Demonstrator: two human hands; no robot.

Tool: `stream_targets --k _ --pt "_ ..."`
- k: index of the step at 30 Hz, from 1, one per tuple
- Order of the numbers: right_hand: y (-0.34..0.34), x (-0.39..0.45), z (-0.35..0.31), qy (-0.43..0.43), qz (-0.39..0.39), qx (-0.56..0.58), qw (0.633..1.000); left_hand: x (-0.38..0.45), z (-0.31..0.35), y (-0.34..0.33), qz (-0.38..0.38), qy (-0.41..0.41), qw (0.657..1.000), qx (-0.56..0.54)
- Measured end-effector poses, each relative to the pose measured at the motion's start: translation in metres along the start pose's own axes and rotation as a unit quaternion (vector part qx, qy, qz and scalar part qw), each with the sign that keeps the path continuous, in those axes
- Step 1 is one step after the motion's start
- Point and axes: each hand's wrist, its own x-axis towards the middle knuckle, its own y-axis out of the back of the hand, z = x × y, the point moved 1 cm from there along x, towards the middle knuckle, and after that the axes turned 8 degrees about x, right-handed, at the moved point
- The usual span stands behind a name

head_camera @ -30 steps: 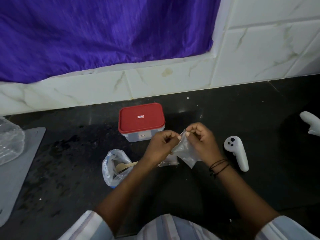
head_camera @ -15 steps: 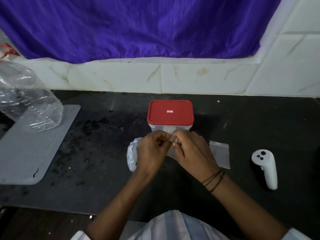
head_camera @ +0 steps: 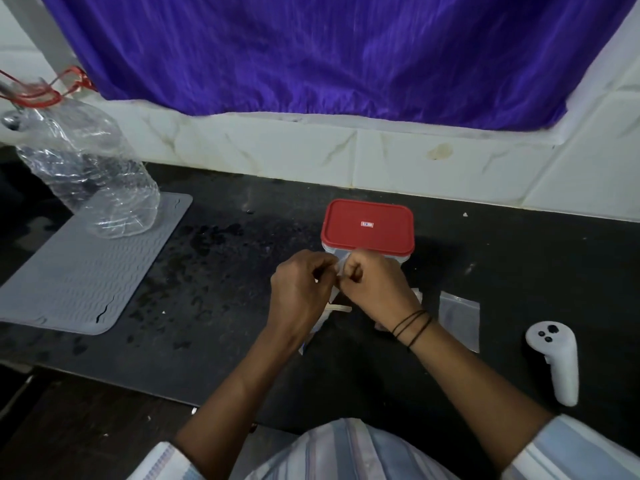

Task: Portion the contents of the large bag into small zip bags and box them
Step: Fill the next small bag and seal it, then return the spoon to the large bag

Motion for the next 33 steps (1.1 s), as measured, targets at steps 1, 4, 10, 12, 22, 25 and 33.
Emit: stream_targets --k 1,4,10,12,22,25,33 --pt "-0.001 0.001 -0.002 -0.001 -0.002 0.025 1.000 0.001 0.000 0.001 -0.006 0.007 1.000 -0.015" --pt "-0.004 0.000 -0.010 0.010 -0.043 0.005 0.999 0.001 -0.003 0.001 0.004 0.020 1.000 -0.006" --pt "0.000 0.008 -0.019 -0.112 -0.097 -0.153 0.977 0.002 -0.003 -0.006 0.029 -0.042 0.991 0.120" --pt "0.002 0.012 -0.020 -0.110 -0.087 -0.178 0.974 0.004 -0.003 -0.006 0.031 -0.074 0.988 0.130" --pt "0.023 0.018 -0.033 -0.053 -0.221 -0.005 0.974 0.001 -0.015 0.019 -0.035 -0.118 0.982 -0.145" --pt "0.019 0.018 -0.036 -0.048 -0.263 0.028 0.963 0.001 -0.029 0.019 -0.120 -0.101 0.981 -0.110" --pt "0.001 0.025 -0.031 -0.056 -0.337 0.048 0.939 -0.006 -0.038 0.010 -0.120 -0.105 0.984 -0.074"
